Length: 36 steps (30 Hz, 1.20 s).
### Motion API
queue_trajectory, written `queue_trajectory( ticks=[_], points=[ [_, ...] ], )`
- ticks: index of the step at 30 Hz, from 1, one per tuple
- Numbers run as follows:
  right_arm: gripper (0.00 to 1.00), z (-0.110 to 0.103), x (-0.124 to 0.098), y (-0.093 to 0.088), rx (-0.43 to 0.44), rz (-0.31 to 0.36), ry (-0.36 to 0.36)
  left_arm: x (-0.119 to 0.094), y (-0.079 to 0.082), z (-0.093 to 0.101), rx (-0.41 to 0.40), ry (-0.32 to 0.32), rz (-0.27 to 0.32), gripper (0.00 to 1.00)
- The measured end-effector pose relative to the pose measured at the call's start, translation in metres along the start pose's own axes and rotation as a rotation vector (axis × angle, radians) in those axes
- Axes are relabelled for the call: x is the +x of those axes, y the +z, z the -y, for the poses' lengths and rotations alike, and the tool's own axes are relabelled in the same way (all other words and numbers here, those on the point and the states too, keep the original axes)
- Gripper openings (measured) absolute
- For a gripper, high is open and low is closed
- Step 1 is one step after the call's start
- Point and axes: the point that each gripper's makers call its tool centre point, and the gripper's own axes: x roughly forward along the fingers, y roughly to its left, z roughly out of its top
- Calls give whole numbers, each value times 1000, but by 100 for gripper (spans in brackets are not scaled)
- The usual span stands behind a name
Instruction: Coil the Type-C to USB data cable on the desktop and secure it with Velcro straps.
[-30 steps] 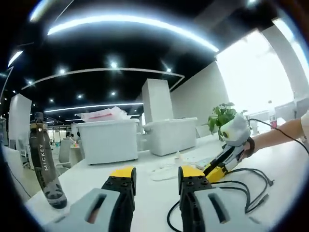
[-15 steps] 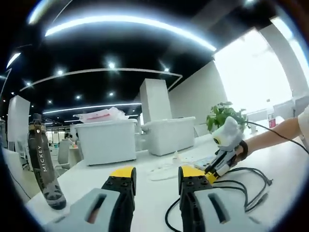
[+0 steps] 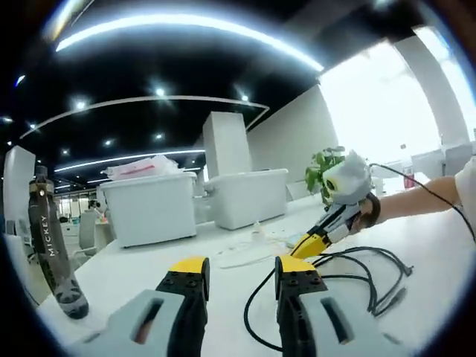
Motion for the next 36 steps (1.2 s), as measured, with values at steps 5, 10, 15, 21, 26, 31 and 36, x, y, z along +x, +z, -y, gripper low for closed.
queue_trajectory(
  ticks=[5,10,15,21,26,31,36],
  points=[
    [2,-23,-44,39,-139,151,-60,1,0,17,28,-62,2,35],
    [2,-49,-73,52,-185,217,-64,1,2,28,72,-85,8,31],
    [2,-70,-85,58,-187,269,-28,2,8,48,111,-164,38,28],
    [2,-68,-84,50,-161,293,-29,-1,18,69,235,-209,86,7],
    [4,-63,-87,57,-28,400,14,-2,19,74,223,-246,89,5],
    [12,-23,-114,75,211,537,-30,-5,26,69,250,-224,97,4],
    [12,-6,-100,30,89,324,-46,-12,44,65,253,-215,157,4]
  ],
)
